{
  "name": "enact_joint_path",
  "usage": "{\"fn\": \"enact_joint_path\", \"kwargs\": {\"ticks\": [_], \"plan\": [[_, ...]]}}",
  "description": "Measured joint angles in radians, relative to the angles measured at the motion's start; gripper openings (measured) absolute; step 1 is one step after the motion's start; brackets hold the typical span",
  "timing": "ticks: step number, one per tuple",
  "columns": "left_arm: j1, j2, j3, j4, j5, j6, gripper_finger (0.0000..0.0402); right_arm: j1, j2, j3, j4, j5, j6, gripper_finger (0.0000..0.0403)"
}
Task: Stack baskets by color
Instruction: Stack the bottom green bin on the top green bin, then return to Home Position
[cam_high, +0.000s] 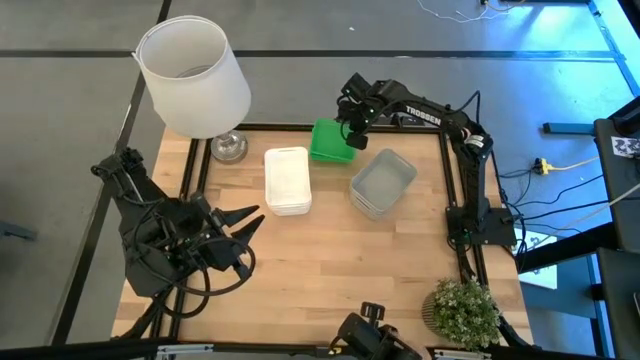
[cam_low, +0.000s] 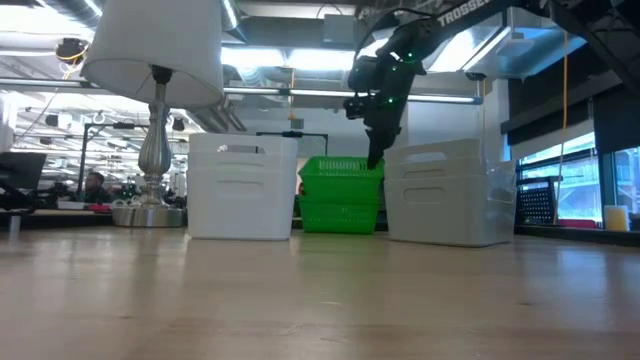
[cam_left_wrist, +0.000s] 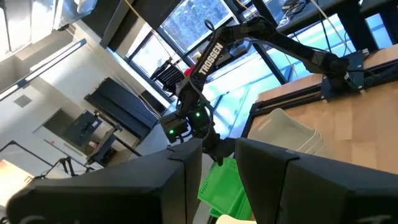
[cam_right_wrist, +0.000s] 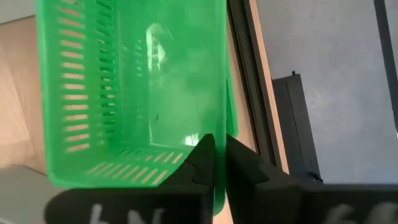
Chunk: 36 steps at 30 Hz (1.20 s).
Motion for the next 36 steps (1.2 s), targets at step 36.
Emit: {"fn": "enact_joint_path", "kwargs": {"ticks": [36], "plan": [[-0.042,0.000,0.000,-0.008,0.002,0.046,0.0094,0.070,-0.001,0.140,-0.145,-0.140,0.369,0.0009]]}}
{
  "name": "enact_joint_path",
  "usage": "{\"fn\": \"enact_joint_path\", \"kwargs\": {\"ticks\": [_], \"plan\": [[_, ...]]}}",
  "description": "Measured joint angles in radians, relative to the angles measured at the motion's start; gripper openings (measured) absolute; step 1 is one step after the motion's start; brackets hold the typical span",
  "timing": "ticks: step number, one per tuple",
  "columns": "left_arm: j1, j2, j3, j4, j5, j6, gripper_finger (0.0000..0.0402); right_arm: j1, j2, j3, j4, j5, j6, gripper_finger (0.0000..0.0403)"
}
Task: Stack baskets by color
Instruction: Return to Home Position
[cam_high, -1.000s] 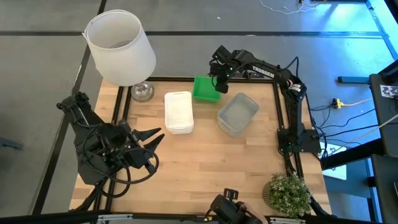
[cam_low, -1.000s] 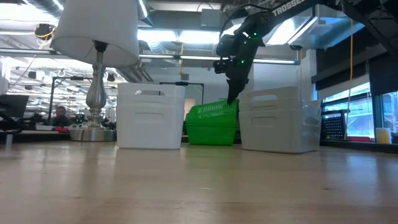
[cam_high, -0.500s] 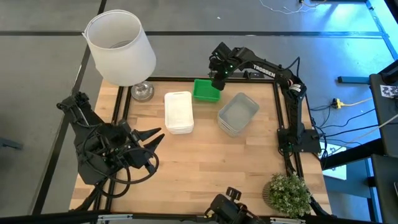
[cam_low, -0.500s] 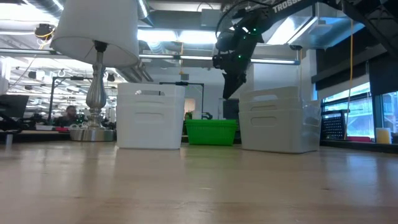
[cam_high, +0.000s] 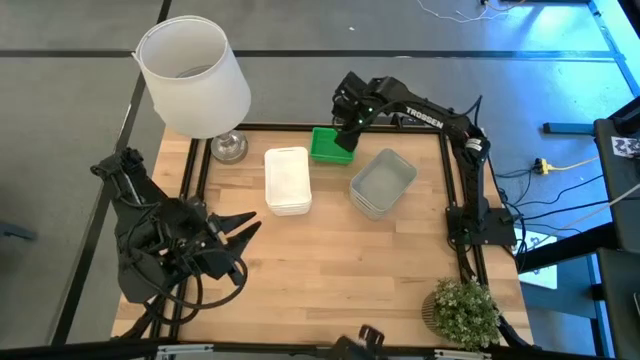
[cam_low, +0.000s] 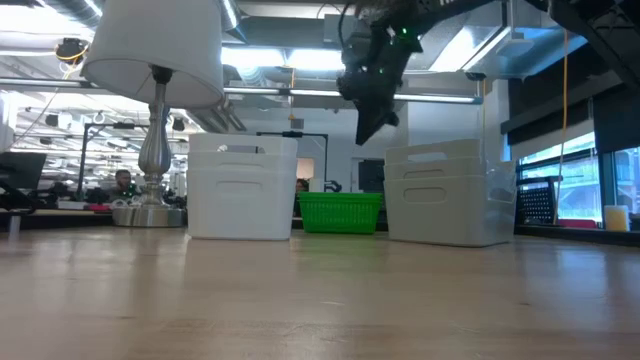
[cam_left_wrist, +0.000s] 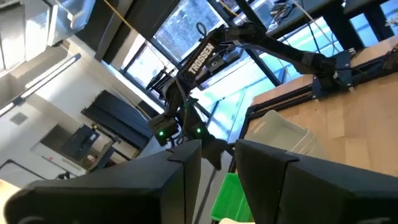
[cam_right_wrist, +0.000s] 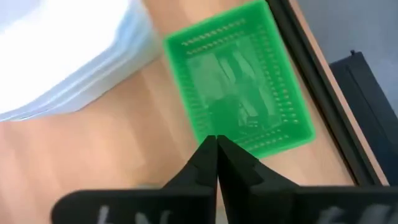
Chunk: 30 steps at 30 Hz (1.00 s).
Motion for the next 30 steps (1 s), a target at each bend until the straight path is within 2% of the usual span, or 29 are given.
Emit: {"fn": "enact_joint_path", "kwargs": {"ticks": [5,10,13,14,16,19,21,23,26,30], "plan": [[-0.004,0.000,0.000,0.000,-0.001,-0.073,0.0084,0.087,0.000,0.114,-0.157,0.002,-0.017,0.0003],[-0.044,-0.024,0.000,-0.001,-0.001,-0.090,0.0016,0.203,0.000,0.273,-0.337,0.002,-0.028,0.0002],[-0.061,-0.046,0.002,-0.049,-0.001,-0.158,0.0006,0.287,0.000,0.389,-0.412,0.003,-0.026,0.0003],[-0.067,-0.057,0.002,-0.075,0.002,-0.200,0.0004,0.317,-0.004,0.409,-0.421,0.002,-0.020,0.0003],[-0.080,-0.090,0.002,-0.154,0.032,-0.309,0.0001,0.372,-0.074,0.356,-0.381,-0.006,-0.003,0.0002],[-0.092,-0.145,0.002,-0.323,0.181,-0.522,0.0000,0.468,-0.182,0.300,-0.379,0.014,0.064,0.0002],[-0.087,-0.178,0.002,-0.434,0.320,-0.680,0.0000,0.548,-0.248,0.279,-0.362,0.076,0.116,0.0002],[-0.074,-0.196,0.002,-0.522,0.407,-0.801,0.0000,0.637,-0.305,0.263,-0.325,0.142,0.169,0.0001],[-0.059,-0.188,0.001,-0.623,0.516,-0.879,0.0000,0.782,-0.382,0.238,-0.259,0.241,0.217,0.0002],[-0.061,-0.161,0.000,-0.665,0.681,-0.903,0.0000,0.972,-0.435,0.207,-0.209,0.387,0.238,0.0001]]}}
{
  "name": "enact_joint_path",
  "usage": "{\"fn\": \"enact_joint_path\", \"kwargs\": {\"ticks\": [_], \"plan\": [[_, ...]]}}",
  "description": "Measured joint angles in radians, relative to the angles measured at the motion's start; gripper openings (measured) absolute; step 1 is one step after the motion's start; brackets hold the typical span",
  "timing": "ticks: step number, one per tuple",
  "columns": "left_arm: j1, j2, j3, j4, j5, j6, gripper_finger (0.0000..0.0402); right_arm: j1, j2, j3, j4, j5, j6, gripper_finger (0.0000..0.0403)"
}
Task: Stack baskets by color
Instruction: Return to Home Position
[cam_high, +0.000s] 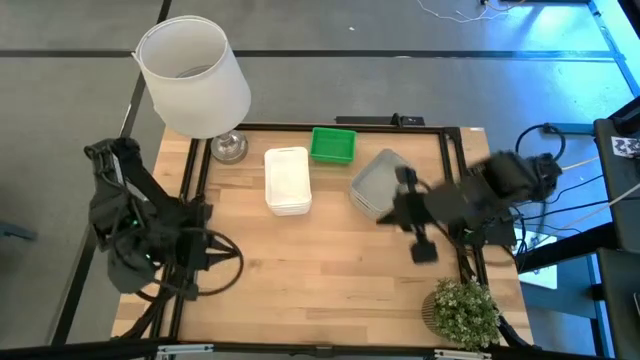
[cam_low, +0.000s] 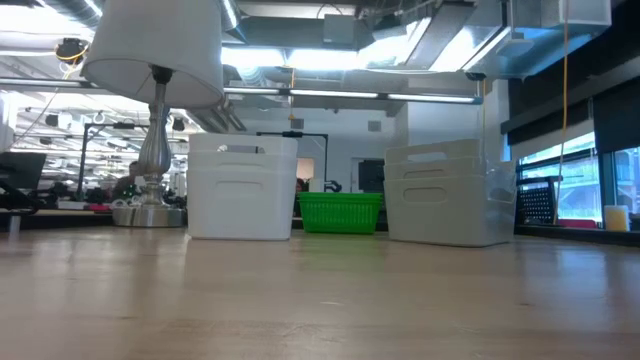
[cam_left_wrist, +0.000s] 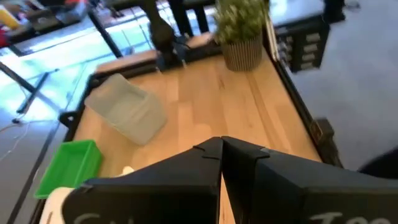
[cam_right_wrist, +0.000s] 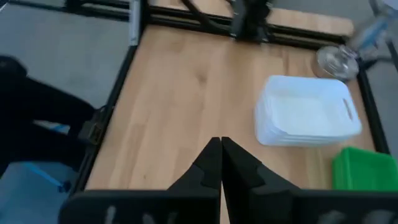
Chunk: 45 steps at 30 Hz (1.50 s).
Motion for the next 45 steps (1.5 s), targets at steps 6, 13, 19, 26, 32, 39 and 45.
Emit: {"fn": "enact_joint_path", "kwargs": {"ticks": [6,13,19,26,32,39,45], "plan": [[-0.058,-0.022,-0.096,-0.008,0.003,-0.101,0.0000,0.247,-0.012,-0.054,0.006,0.194,0.026,0.0002],[-0.142,-0.121,-0.291,0.112,-0.058,-0.172,0.0000,0.440,-0.028,-0.159,0.006,0.376,0.190,0.0003],[-0.150,-0.242,-0.440,0.352,0.039,-0.023,0.0000,0.567,-0.071,-0.281,0.011,0.527,0.376,0.0001],[-0.073,-0.367,-0.590,0.641,0.271,0.263,0.0000,0.634,-0.156,-0.418,0.014,0.627,0.475,0.0001],[0.033,-0.434,-0.662,0.670,0.334,0.309,0.0000,0.640,-0.304,-0.560,0.076,0.654,0.537,0.0001],[0.157,-0.485,-0.733,0.665,0.452,0.386,0.0000,0.640,-0.525,-0.818,0.247,0.657,0.470,0.0000],[0.262,-0.587,-0.788,0.648,0.491,0.387,0.0000,0.639,-0.746,-1.050,0.350,0.656,0.465,0.0000]]}}
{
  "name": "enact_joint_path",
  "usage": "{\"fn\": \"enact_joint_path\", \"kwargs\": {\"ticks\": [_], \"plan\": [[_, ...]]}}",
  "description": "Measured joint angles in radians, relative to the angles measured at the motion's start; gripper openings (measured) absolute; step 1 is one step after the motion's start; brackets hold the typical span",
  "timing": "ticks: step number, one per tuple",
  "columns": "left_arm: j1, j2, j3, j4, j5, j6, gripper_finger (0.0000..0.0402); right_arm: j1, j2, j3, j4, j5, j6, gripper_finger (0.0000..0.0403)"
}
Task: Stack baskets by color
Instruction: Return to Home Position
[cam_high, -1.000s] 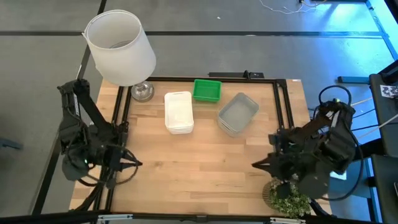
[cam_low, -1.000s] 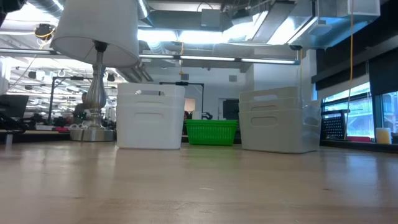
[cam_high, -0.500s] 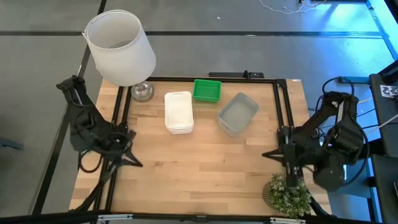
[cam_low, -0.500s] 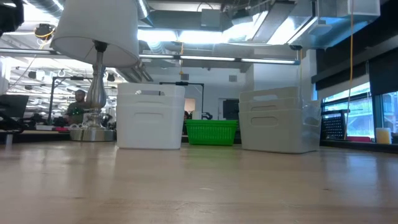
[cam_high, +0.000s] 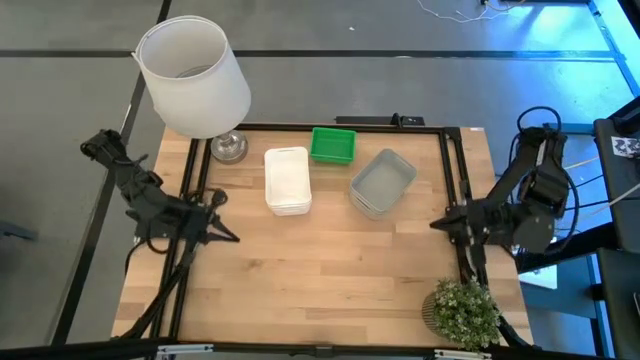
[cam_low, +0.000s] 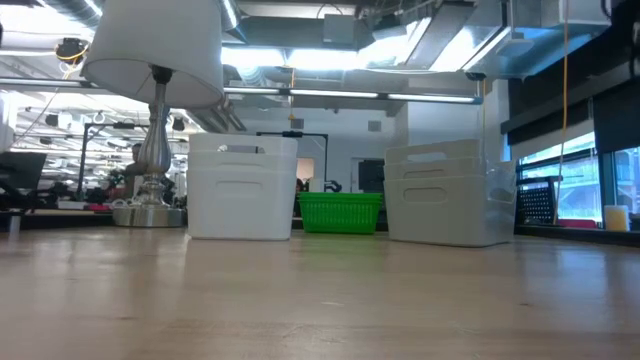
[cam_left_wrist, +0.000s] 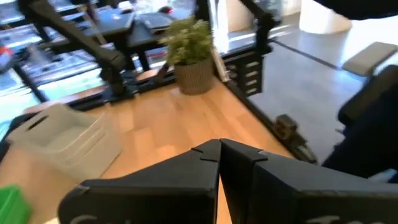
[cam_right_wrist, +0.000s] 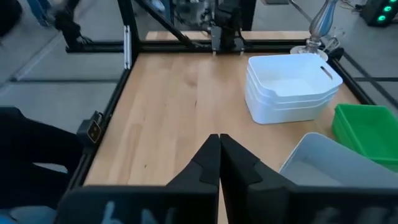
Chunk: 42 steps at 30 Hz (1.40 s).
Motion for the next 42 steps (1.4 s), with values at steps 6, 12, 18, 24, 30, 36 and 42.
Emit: {"fn": "enact_joint_path", "kwargs": {"ticks": [6,12,18,24,30,36,42], "plan": [[0.065,-0.126,-0.084,-0.002,0.023,-0.002,0.0000,0.000,-0.213,-0.174,0.105,-0.002,-0.055,0.0000],[0.090,-0.263,-0.179,-0.002,0.017,-0.025,0.0000,0.000,-0.404,-0.291,0.159,-0.007,-0.105,0.0000],[0.091,-0.405,-0.253,0.001,0.014,-0.002,0.0000,0.000,-0.556,-0.359,0.163,-0.009,-0.143,0.0000],[0.091,-0.549,-0.317,-0.002,0.000,0.004,0.0000,0.000,-0.690,-0.406,0.164,-0.009,-0.192,0.0000],[0.091,-0.650,-0.351,-0.021,-0.006,0.033,0.0000,0.000,-0.812,-0.432,0.170,-0.009,-0.242,0.0000],[0.091,-0.649,-0.362,-0.025,-0.018,0.060,0.0000,0.000,-0.828,-0.428,0.189,-0.011,-0.285,0.0000],[0.091,-0.649,-0.384,0.004,-0.006,0.065,0.0000,0.000,-0.828,-0.477,0.300,-0.035,-0.332,0.0000]]}}
